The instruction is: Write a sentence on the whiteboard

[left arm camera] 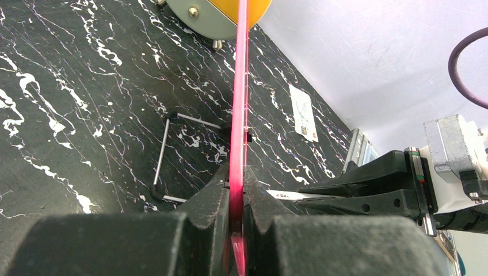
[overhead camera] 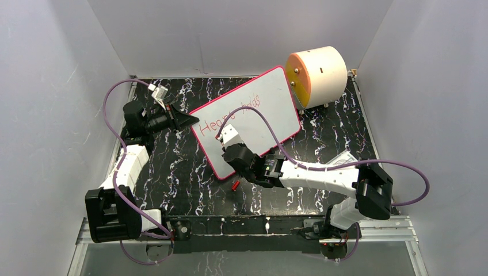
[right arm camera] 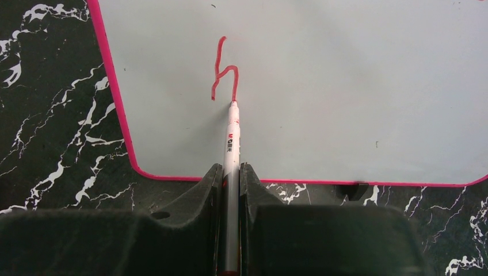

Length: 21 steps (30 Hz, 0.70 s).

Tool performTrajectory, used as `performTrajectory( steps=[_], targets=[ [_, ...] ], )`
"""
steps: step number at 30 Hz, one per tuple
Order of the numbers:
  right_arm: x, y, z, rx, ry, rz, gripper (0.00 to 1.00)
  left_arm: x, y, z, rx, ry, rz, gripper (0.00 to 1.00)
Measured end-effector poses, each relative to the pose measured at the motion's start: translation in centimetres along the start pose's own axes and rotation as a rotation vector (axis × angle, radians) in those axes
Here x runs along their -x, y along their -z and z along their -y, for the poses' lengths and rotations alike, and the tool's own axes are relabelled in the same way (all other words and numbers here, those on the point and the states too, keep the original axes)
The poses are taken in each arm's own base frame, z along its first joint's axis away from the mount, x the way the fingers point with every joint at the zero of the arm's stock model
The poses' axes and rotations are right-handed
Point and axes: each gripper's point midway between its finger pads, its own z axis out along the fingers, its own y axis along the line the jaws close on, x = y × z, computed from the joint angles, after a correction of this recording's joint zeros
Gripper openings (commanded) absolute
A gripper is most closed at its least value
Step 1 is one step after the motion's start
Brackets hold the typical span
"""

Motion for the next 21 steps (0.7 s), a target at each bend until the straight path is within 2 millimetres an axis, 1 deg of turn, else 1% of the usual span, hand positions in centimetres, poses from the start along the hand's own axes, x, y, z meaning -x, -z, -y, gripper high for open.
performTrajectory(
  steps=[7,13,16,21],
  targets=[
    [0.1,0.1,0.1,0.0,-0.003,0.006,0.0,0.0,0.0,0.0,0.0,0.0,0.0,0.0],
    [1.0,0.6,1.2,-0.028,-0.025,0.046,0.0,0.0,0.0,0.0,-0.001,0.0,0.0,0.0],
    [1.2,0.5,1.6,-0.044,-0.035,0.058,0.0,0.0,0.0,0.0,-0.001,0.0,0.0,0.0],
    [1.0,0.2,2.1,-0.059,-0.04,0.064,0.0,0.0,0.0,0.0,-0.001,0.0,0.0,0.0]
  ],
)
